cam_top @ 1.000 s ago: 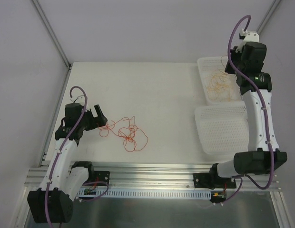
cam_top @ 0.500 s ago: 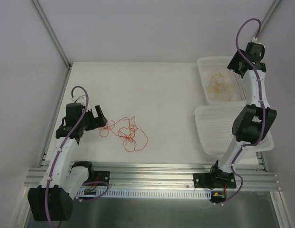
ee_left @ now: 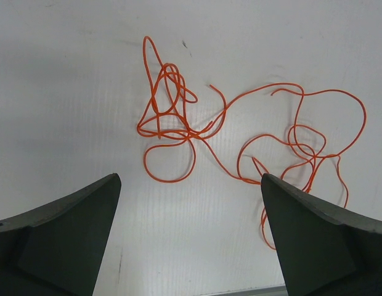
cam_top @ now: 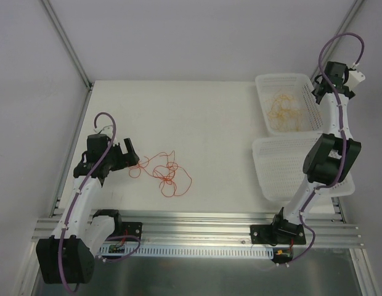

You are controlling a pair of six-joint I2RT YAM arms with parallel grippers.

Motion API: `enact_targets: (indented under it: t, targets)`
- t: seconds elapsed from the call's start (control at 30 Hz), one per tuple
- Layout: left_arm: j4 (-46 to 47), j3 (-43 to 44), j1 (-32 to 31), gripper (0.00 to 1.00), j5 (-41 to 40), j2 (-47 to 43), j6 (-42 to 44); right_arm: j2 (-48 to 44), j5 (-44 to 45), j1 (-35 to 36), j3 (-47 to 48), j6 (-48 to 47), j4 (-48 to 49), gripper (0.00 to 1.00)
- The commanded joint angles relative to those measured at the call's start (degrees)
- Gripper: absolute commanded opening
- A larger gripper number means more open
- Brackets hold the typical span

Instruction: Untangle the cables

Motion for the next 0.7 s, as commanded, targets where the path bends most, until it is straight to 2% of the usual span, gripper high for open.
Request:
enact_targets:
  t: [0.0, 0.17, 0.27, 0.37, 0.4, 0.53, 0.67]
  targets:
    - [1.14, -0.9, -0.11, 0.99, -1.38, 0.23, 1.04, 2.47, 9.33, -0.35, 0.08, 7.71, -2.99, 0.64]
    - [1.14, -1.16, -0.11, 0.99, -1.39, 0.23, 0.95, 5.12, 11.19, -0.44, 1.58, 8.77, -4.4, 0.63]
    - [1.14, -1.25, -0.11, 0.99, -1.04, 0.06, 0.95, 5.38, 11.63, -0.62, 0.88, 3.6, -1.6, 0.62]
    - [1.14, -1.34, -0.11, 0.99, -0.86, -0.29, 0.86, 5.21, 10.75, -0.8, -0.44, -5.88, 2.34, 0.61]
    - [1.14, -1.43, -0.2, 0.99, -0.69, -0.38, 0.95, 5.12, 8.92, -0.88, -0.53, -11.04, 3.06, 0.59]
    - [1.4, -1.51, -0.2, 0.99, -0.42, -0.03, 1.12, 4.68, 4.78, -0.97, -1.41, -21.43, 6.57, 0.58]
    - [1.67, -1.25, -0.2, 0.99, 0.28, 1.64, 1.21, 4.77, -0.13, -2.55, -1.41, -24.19, 6.14, 0.56]
